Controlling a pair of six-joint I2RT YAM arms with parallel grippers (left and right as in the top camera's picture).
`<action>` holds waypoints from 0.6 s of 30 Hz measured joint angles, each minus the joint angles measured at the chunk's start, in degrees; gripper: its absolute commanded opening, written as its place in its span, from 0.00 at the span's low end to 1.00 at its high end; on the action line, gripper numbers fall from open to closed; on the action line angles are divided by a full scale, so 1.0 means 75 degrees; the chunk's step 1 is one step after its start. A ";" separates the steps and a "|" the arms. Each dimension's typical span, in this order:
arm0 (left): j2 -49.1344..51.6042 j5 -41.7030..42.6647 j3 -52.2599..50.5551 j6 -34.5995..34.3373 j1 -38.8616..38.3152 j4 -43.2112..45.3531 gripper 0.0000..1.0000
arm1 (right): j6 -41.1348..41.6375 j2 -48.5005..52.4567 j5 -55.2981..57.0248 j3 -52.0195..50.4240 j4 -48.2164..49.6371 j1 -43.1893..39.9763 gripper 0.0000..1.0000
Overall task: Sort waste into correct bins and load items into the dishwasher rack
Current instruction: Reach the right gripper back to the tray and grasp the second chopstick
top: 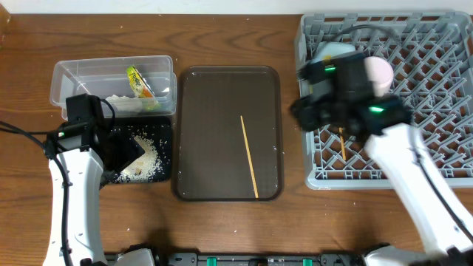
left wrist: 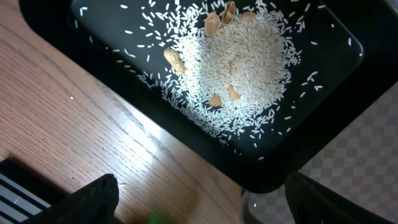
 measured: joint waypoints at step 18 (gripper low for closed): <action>0.0000 0.0003 0.0000 0.0000 0.0000 0.0000 0.88 | 0.1014 0.3576 0.0318 -0.0003 0.0265 0.2363 0.34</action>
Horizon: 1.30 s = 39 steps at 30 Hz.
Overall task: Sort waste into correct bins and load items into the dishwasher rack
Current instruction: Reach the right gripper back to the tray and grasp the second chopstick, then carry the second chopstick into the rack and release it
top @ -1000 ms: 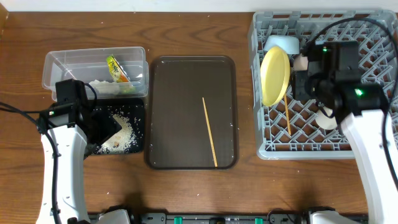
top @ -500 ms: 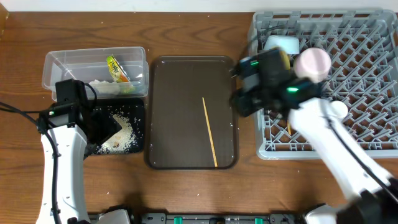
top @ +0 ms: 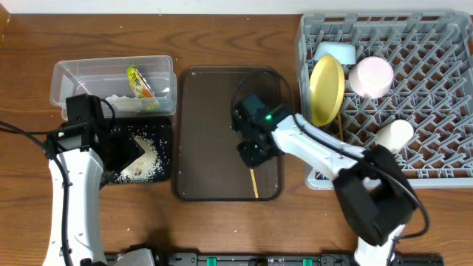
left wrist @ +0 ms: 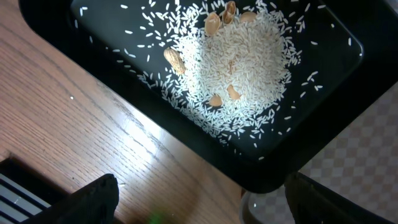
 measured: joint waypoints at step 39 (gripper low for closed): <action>0.0000 0.0000 0.0000 0.0000 0.0000 0.0000 0.88 | 0.0061 -0.3812 0.2049 0.0673 -0.1807 -0.4368 0.01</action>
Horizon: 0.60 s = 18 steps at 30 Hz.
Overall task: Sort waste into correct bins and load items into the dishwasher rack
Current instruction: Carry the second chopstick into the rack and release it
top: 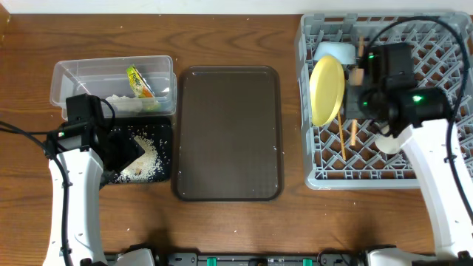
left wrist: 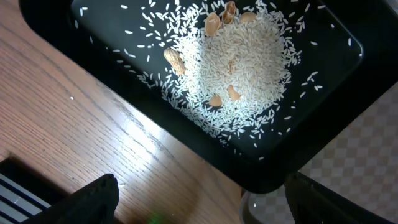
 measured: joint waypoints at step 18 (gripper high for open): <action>0.0000 0.0000 0.0000 0.0000 0.0000 0.0000 0.88 | -0.0525 0.2203 -0.0597 -0.0079 0.0367 -0.0108 0.09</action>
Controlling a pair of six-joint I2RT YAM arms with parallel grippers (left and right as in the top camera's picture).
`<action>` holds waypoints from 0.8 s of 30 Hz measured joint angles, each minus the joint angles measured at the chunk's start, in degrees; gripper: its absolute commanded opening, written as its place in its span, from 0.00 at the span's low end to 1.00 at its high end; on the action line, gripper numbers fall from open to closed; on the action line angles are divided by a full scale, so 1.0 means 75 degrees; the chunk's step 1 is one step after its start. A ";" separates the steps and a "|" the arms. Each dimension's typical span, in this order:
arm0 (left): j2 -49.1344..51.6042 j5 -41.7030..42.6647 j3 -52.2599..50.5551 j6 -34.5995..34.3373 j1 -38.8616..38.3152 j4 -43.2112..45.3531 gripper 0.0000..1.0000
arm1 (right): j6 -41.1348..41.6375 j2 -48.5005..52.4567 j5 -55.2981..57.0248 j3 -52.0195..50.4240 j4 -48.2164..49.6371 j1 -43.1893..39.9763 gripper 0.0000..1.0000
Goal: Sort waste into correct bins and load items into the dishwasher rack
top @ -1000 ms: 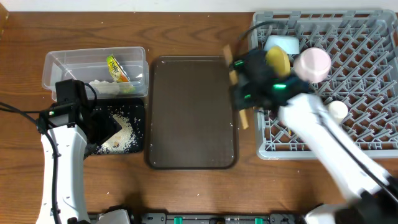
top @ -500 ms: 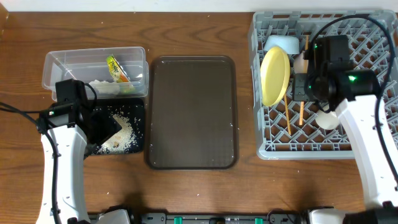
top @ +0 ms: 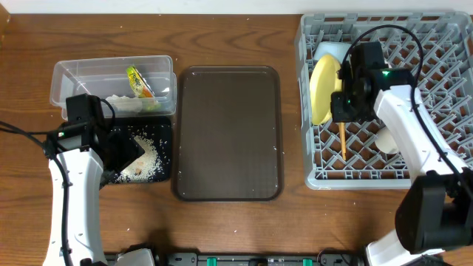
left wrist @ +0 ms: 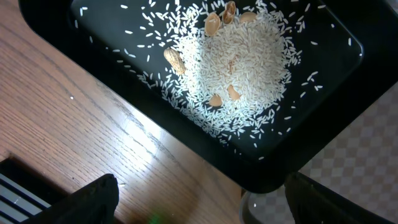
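The brown tray [top: 229, 133] at the centre is bare. The grey dishwasher rack [top: 443, 170] on the right holds a yellow plate [top: 321, 89], a white bowl [top: 332, 50], a white cup [top: 388, 139] and a wooden chopstick [top: 342, 142]. My right gripper [top: 346, 105] hangs over the rack just right of the plate, above the chopstick's top end; its jaws are hidden by the arm. My left gripper [left wrist: 199, 205] is open above the near edge of the black bin [left wrist: 74, 37], which holds rice and peanut shells [left wrist: 239, 68].
A clear plastic bin [top: 74, 74] with a yellow-green wrapper [top: 138, 81] and white scraps sits behind the black bin [top: 167, 148]. Bare wood table runs along the front edge. The right arm's cable loops over the rack.
My right gripper moved left and toward the front over the rack, from near the rack's back to beside the yellow plate. The second chopstick it carried no longer shows apart. The left arm is unchanged.
One chopstick lay on the tray while my right gripper was over the rack. Then the right gripper was down on the tray at that chopstick. Then the tray was bare and the gripper was over the rack with the chopstick. The left gripper stayed open over the black bin.
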 measured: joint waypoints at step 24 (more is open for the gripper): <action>0.0000 0.1070 0.0003 0.1373 -0.1090 0.0772 0.92 | -0.0070 -0.1848 -0.0740 -0.0006 0.0629 -0.0003 0.99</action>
